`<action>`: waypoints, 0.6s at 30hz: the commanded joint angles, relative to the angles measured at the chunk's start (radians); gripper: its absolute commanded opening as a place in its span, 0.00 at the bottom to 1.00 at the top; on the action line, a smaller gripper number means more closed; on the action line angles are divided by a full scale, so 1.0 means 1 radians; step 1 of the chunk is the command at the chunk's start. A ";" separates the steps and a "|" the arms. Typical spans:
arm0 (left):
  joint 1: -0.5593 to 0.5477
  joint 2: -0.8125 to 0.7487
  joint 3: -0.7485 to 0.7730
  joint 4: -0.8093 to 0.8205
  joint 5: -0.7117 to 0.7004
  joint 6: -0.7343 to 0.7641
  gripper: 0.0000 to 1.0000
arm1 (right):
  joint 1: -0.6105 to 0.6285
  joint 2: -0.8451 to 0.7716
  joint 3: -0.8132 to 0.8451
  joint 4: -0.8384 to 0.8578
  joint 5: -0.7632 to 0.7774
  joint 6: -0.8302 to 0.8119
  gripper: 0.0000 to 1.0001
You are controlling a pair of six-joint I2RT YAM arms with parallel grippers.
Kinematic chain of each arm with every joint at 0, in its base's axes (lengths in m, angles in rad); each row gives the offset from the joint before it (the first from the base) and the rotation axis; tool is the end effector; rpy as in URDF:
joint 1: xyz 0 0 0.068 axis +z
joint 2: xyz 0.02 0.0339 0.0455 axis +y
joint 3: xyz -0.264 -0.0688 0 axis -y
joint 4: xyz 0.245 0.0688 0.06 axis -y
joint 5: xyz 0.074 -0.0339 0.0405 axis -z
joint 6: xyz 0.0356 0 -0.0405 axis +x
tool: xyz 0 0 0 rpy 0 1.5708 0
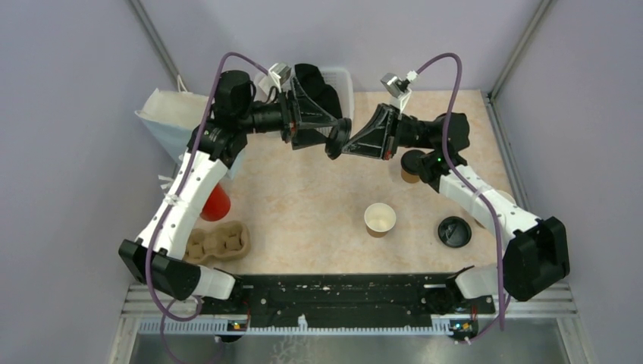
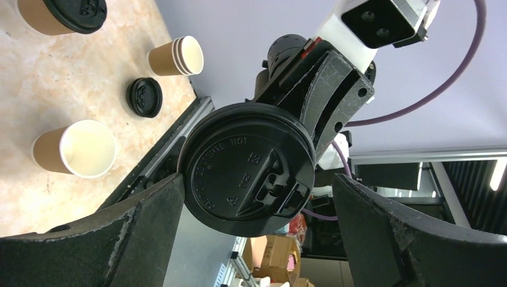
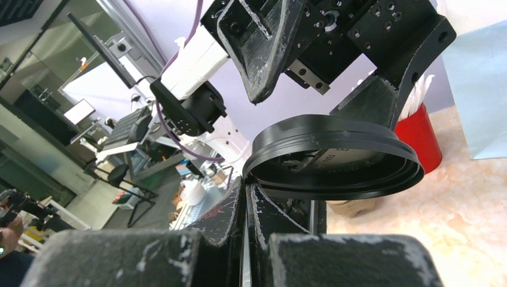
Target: Pack the takeout coffee
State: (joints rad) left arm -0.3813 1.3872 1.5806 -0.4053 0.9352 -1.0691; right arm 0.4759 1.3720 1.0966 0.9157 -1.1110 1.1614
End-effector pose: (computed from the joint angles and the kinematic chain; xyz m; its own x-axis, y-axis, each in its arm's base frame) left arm 0.2620 -0.1359 0.4590 -0.9278 -0.1888 -0.3218 0.2863 0.1928 -0.9386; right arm 0.2449 0.1621 0.4171 -0.5611 0.1688 -0.8104 -0.8224 -0.2251 0.5225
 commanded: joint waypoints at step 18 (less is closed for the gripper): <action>-0.062 0.024 0.084 -0.099 -0.011 0.096 0.93 | 0.011 -0.007 0.062 -0.049 0.016 -0.065 0.00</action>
State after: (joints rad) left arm -0.4332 1.4166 1.6180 -0.5163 0.9031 -0.9798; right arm 0.4824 1.3712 1.1210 0.8585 -1.1030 1.1252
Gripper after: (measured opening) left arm 0.940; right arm 0.003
